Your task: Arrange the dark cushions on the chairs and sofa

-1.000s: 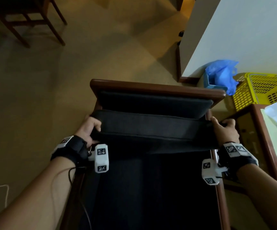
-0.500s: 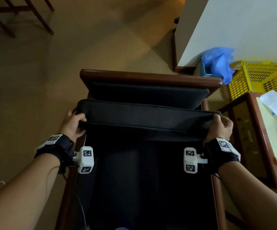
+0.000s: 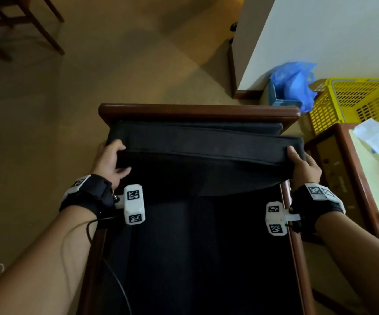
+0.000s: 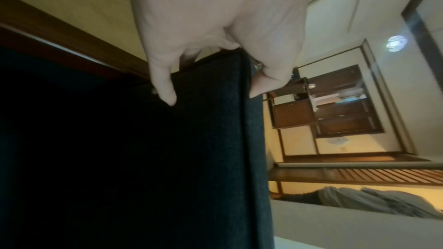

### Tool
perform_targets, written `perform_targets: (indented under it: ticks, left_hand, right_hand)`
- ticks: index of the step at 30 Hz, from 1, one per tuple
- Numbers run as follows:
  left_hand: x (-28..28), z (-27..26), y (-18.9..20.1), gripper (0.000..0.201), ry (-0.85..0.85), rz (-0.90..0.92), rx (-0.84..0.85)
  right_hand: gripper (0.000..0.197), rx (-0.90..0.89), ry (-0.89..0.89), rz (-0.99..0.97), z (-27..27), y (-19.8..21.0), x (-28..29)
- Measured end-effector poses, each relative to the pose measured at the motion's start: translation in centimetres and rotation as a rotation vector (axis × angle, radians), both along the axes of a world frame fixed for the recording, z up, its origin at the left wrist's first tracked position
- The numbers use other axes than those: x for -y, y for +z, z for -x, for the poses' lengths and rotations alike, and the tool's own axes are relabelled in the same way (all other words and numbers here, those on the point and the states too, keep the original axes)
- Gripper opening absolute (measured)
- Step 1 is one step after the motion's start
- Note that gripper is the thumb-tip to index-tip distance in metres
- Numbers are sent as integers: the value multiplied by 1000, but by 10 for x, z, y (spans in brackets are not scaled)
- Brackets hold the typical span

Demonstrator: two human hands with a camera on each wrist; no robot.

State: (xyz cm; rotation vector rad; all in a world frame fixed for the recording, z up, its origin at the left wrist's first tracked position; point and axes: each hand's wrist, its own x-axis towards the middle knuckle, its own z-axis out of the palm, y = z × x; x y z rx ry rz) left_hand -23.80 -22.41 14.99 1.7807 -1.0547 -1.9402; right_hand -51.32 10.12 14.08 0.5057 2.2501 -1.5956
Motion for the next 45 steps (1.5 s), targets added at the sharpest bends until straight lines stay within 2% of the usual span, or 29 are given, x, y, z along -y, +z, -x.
perform_targets:
  ticks: [3,7,9,11,14,20,25,29,32,36,40,43,44,45]
  left_hand:
    - [8,17,6,58,-24,79,-20]
    - [9,-13,-7,43,15,71,14]
    - [16,-28,-13,39,71,53,22]
    - [21,-30,-13,39,63,62,44]
    - [15,-12,-15,46,24,102,69]
    - [2,29,-12,45,-38,229,112]
    - [5,12,-19,51,-75,295,169]
    - [7,6,-24,49,-101,328,187]
    - [8,1,-24,48,-111,323,218]
    - [16,-8,-24,58,-141,287,292]
    - [10,-8,-15,60,-183,279,244]
    - [-6,-18,-8,61,-202,344,252]
    - [-20,-27,-9,63,-244,362,285]
    - [-29,-35,-12,65,-278,358,327]
  right_hand:
    - [43,11,-82,25,1,-6,0]
    - [59,-11,-90,-46,-3,1,42]
    - [57,-13,-12,-42,0,16,69]
    - [65,-52,62,-67,4,22,83]
    - [70,-68,89,-78,8,8,67]
    - [73,-56,56,-4,16,-26,20]
    - [64,-86,71,-54,20,-34,33]
    - [80,-62,124,-45,32,-37,36]
    - [74,-12,119,-25,30,-35,41]
    - [85,-22,214,-26,24,-34,44]
    - [90,48,257,-10,28,-19,32]
    - [99,2,279,46,18,-16,22]
    - [99,-4,290,55,6,-17,11]
    - [91,13,347,45,3,-31,-2]
